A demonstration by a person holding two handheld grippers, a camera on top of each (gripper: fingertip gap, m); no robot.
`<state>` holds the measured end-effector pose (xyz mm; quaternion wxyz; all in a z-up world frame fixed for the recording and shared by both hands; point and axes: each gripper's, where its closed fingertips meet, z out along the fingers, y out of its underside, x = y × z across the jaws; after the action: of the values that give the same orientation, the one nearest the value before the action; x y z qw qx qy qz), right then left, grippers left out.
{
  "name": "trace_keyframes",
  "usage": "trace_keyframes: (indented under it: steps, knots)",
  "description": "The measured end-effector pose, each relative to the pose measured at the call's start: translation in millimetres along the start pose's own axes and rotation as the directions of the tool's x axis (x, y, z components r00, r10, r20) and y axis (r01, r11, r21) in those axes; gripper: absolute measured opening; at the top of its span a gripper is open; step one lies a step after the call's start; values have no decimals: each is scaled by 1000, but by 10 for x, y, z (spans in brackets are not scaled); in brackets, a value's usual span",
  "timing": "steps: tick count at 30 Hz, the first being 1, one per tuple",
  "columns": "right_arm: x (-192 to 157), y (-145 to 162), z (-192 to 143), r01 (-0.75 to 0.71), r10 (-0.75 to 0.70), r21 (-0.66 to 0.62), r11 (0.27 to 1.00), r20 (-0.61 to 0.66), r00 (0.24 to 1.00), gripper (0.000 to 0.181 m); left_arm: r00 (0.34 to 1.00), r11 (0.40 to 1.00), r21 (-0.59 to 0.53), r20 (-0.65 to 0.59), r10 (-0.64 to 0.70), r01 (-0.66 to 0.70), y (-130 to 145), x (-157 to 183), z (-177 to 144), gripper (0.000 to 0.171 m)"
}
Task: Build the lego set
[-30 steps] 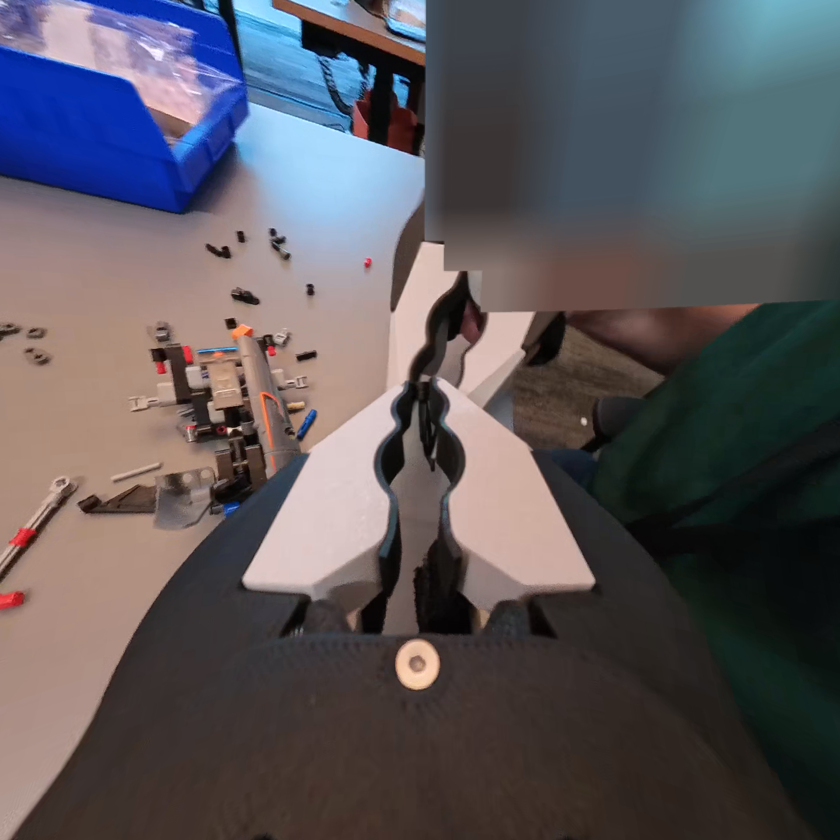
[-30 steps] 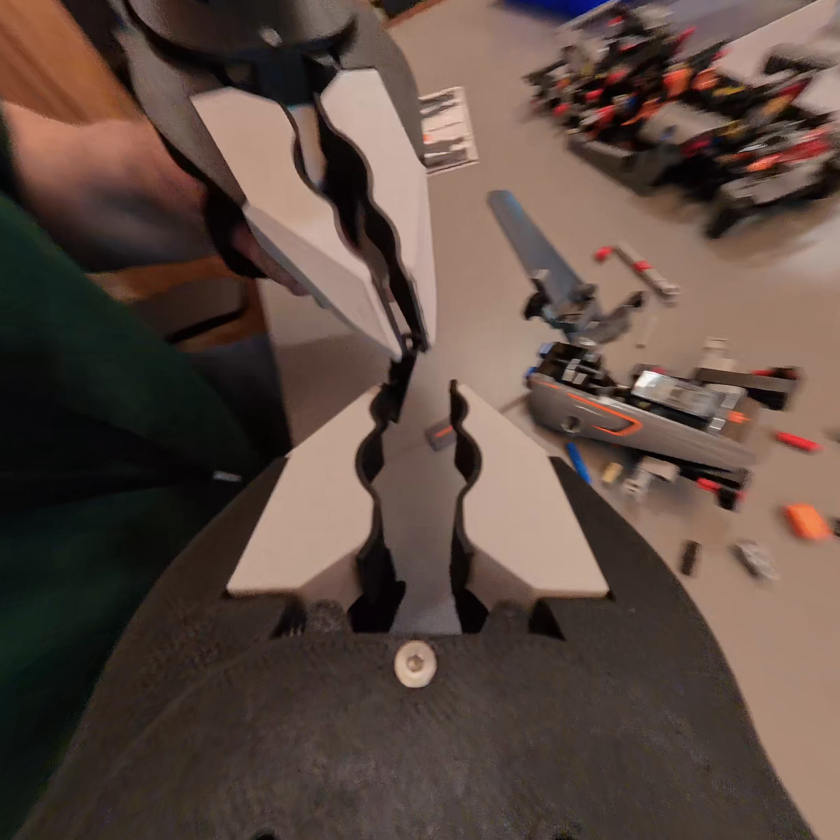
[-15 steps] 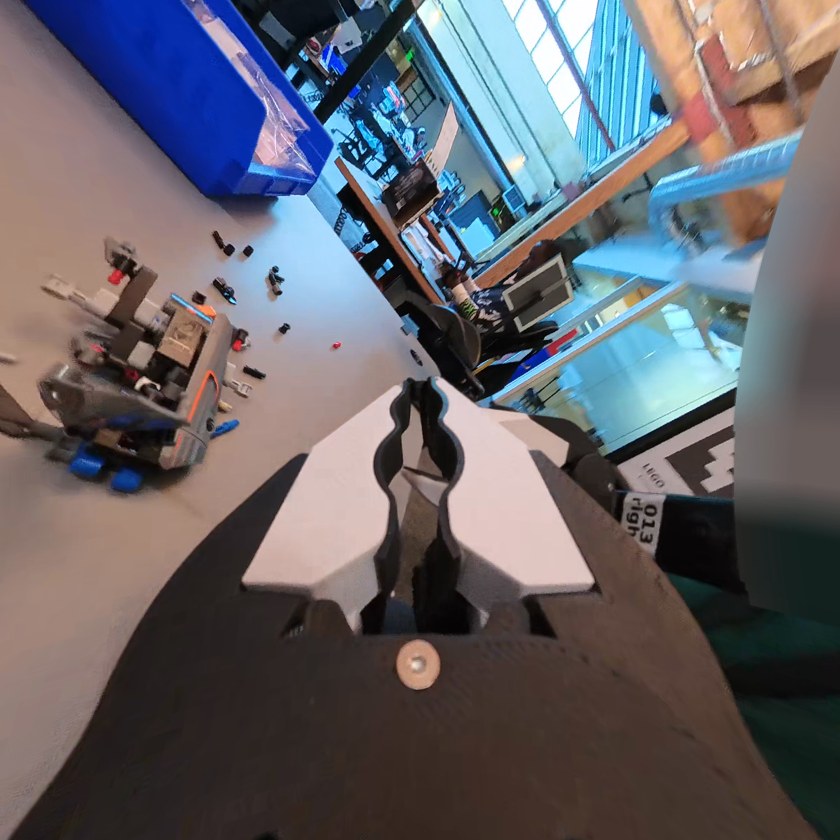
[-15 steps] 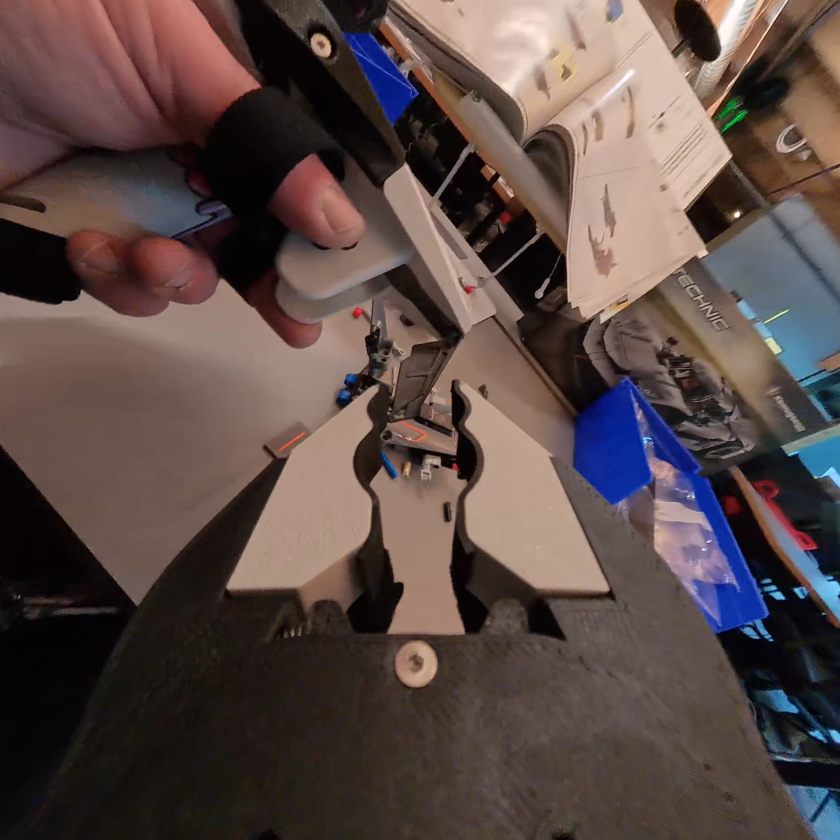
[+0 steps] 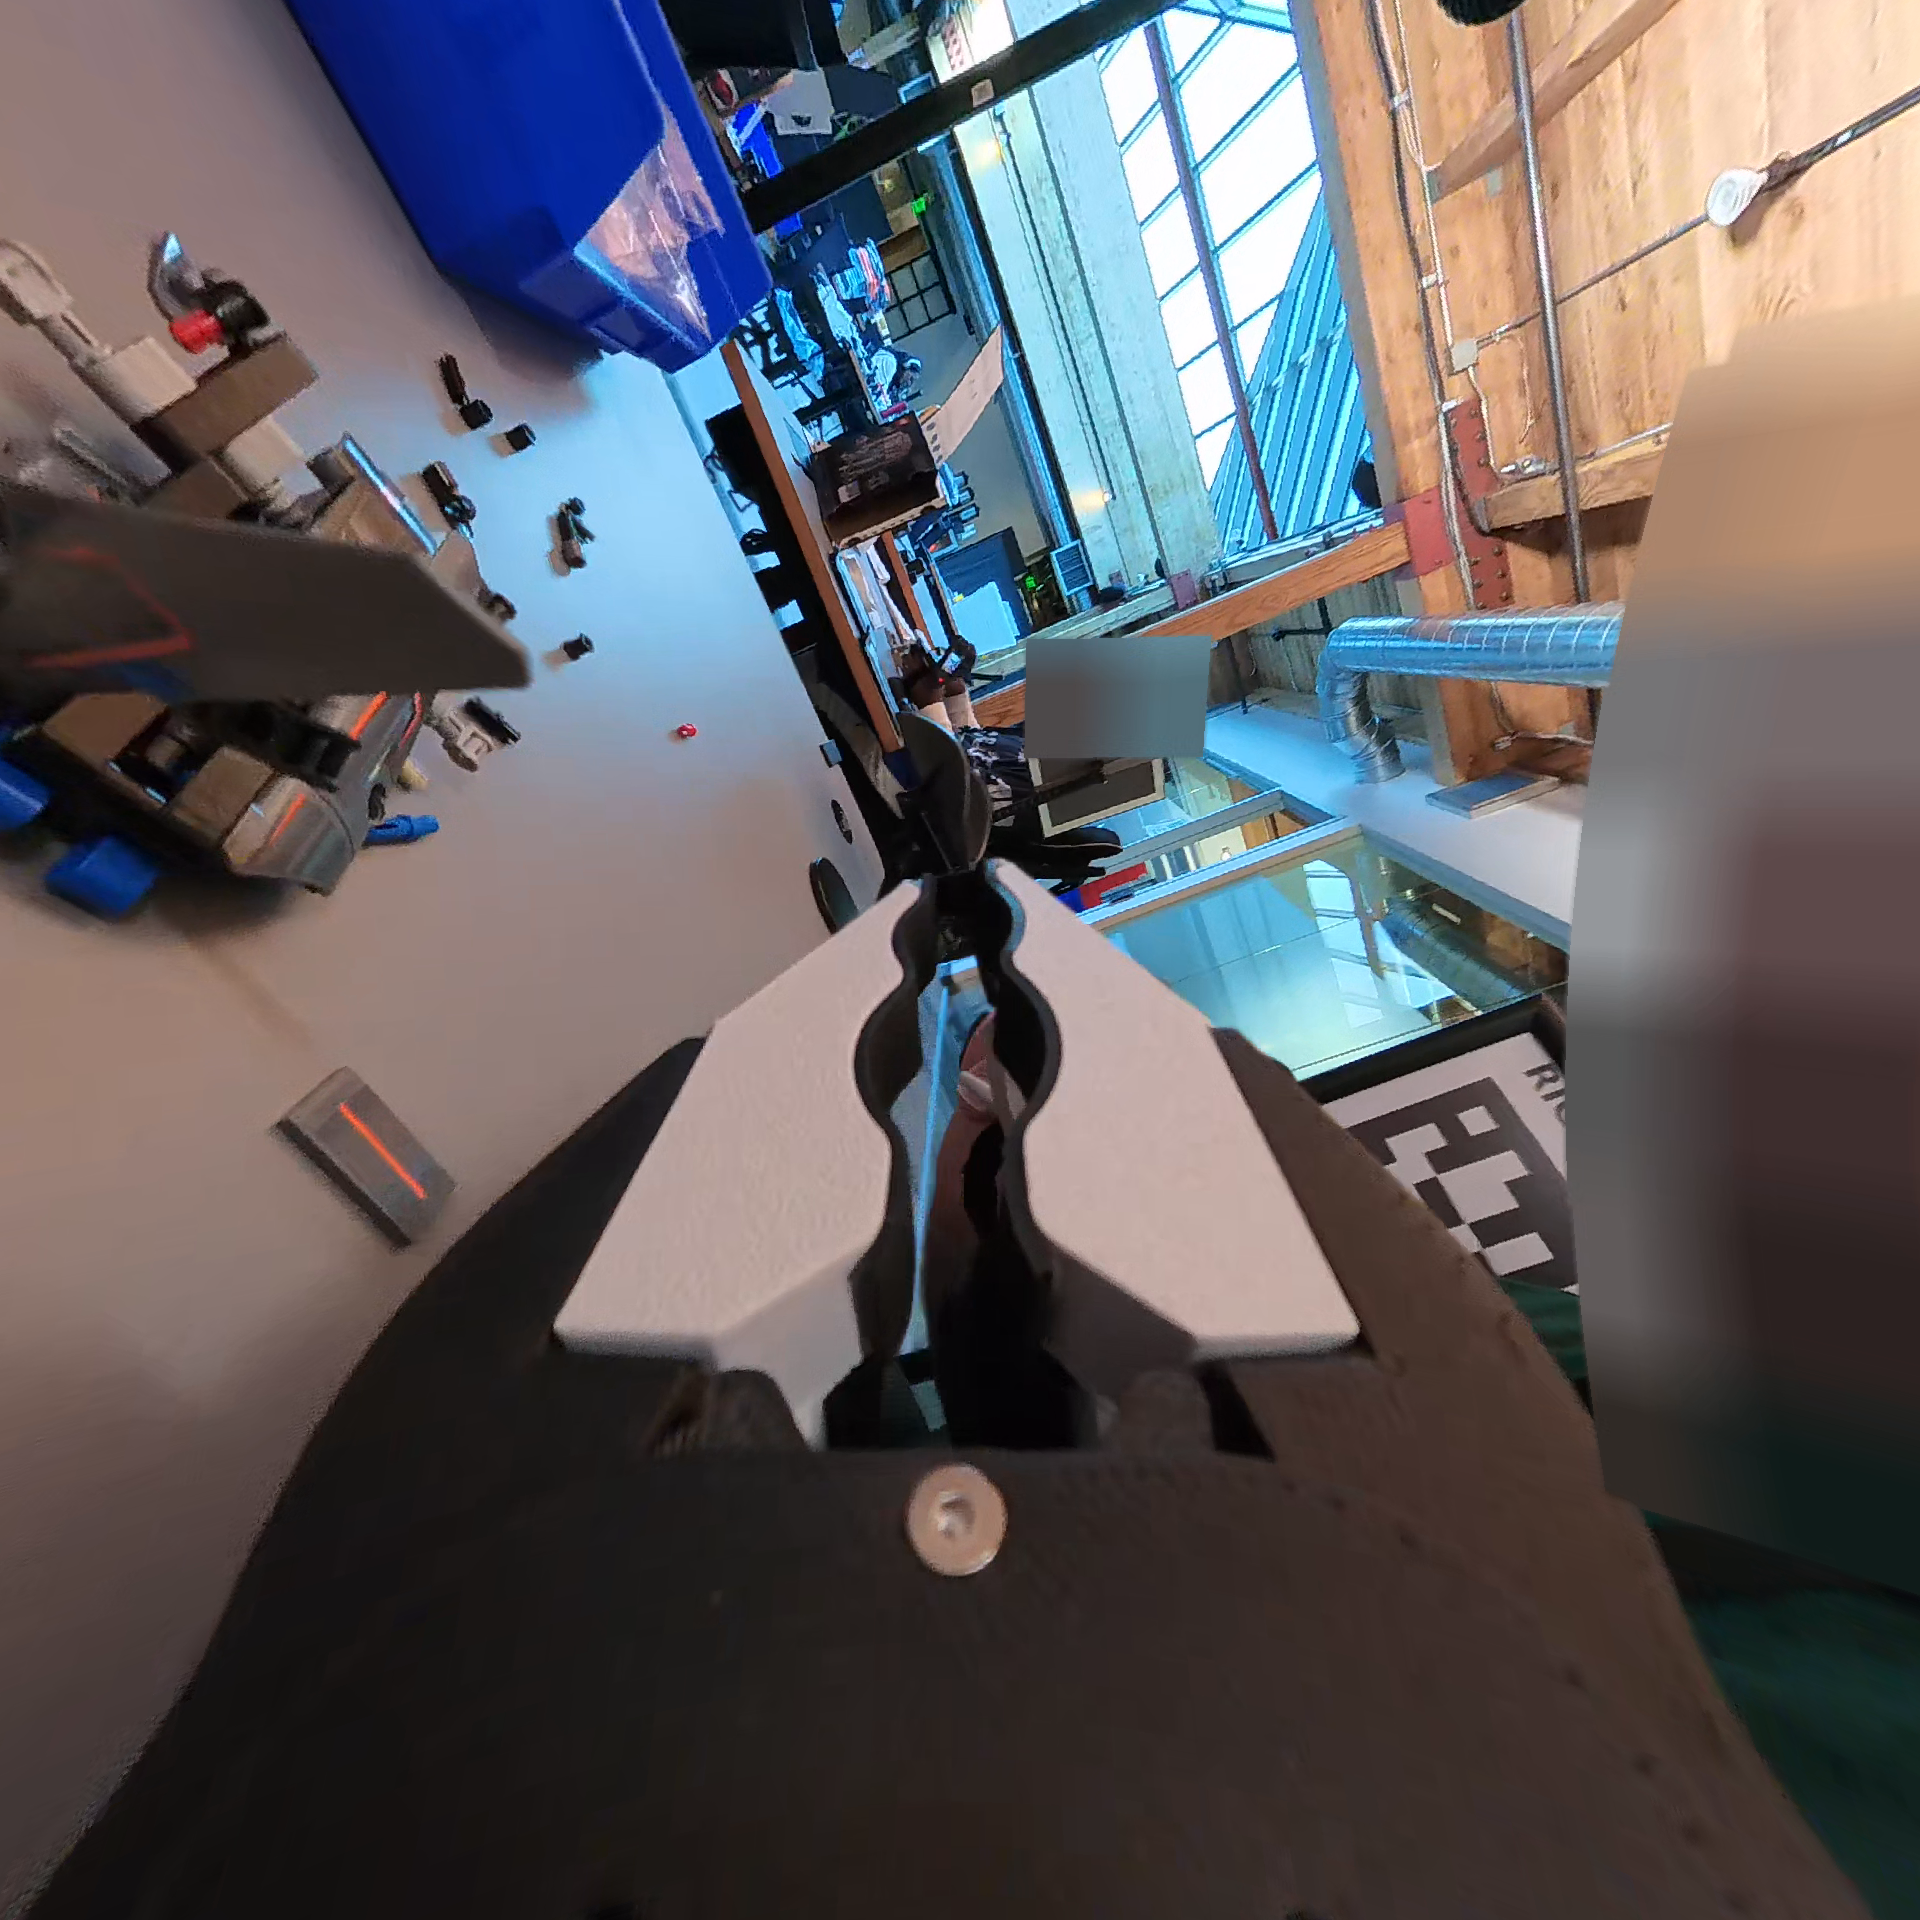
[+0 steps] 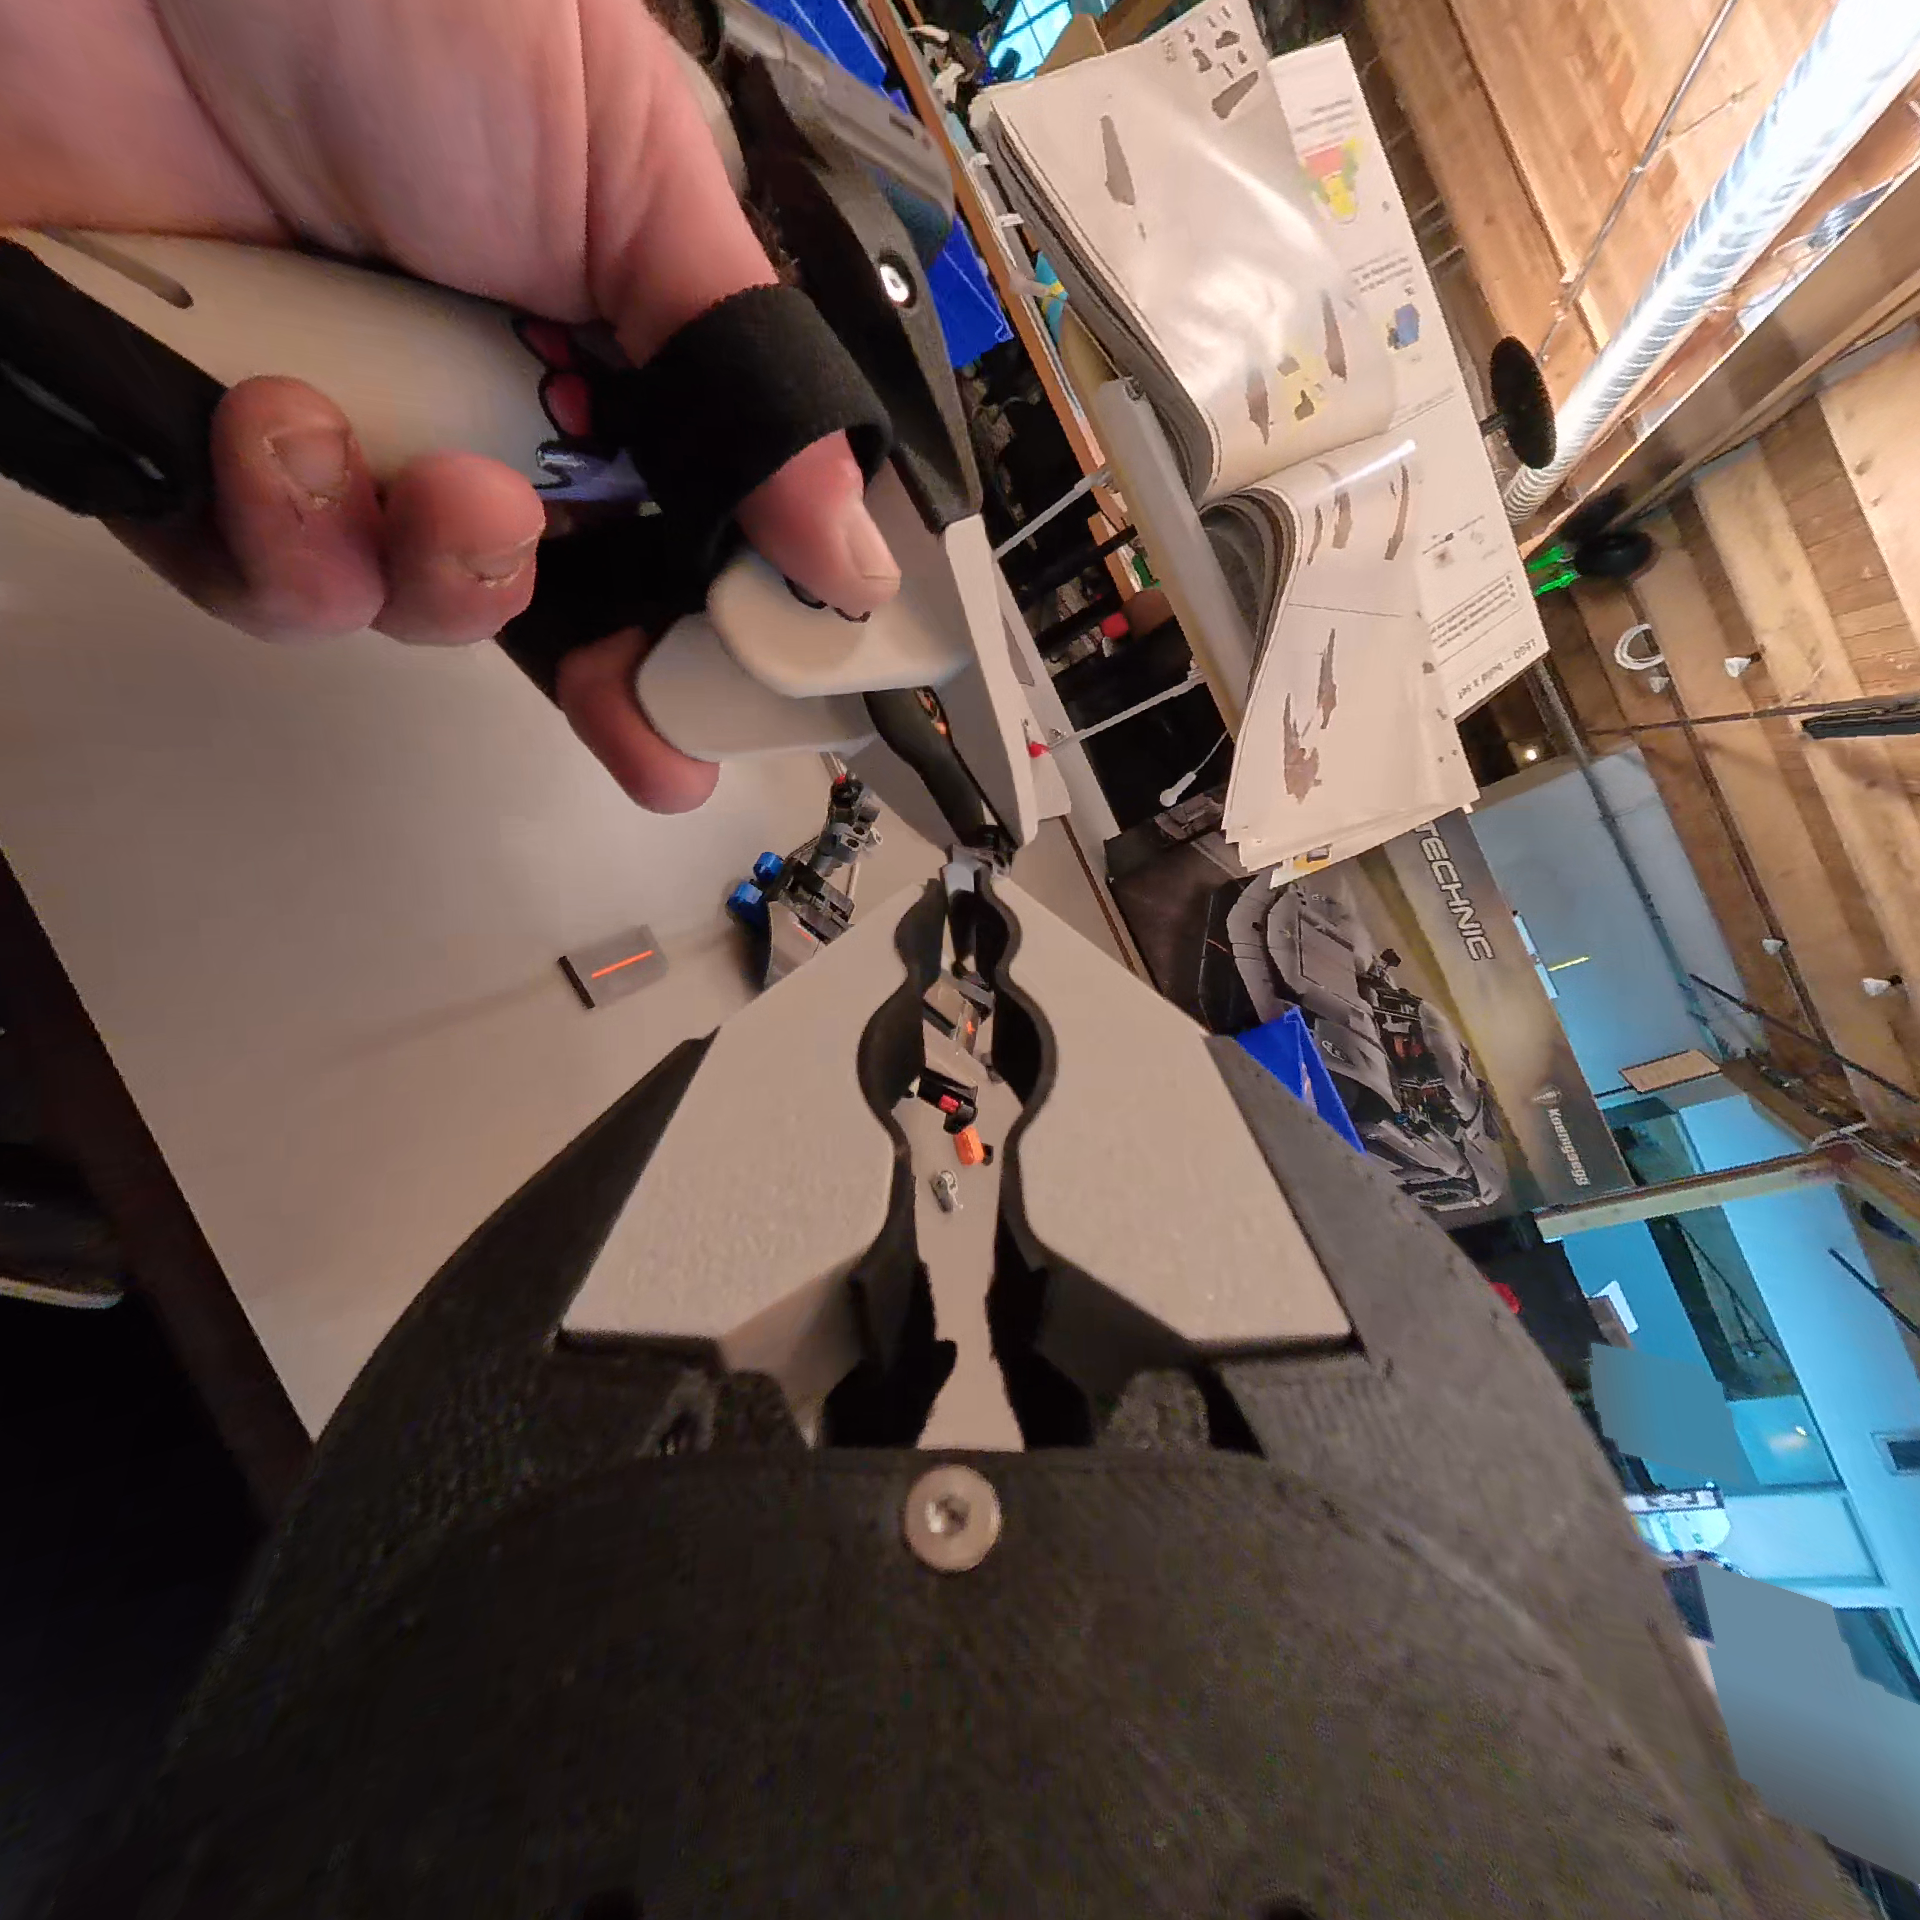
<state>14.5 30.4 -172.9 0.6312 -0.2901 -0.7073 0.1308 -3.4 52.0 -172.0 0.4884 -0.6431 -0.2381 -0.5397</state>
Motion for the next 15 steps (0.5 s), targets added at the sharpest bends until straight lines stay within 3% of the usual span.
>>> trace_keyframes:
  steps: [3, 11, 15]
  knots:
    - [3, -15, -11, 5, -5, 13, 1000, 13, 1000, 2, 999, 999, 9, -21, -41, 41, 17, -18, 2, 4]
    - [-57, 17, -19, 191, -193, 39, 981, 41, 980, 2, 992, 992, -15, -32, -122, 122, 85, -46, -30, 4]
    - [-91, -1, -19, 185, -188, 41, 982, 86, 978, 0, 990, 990, -26, -25, -137, 136, 118, -79, -55, 6]
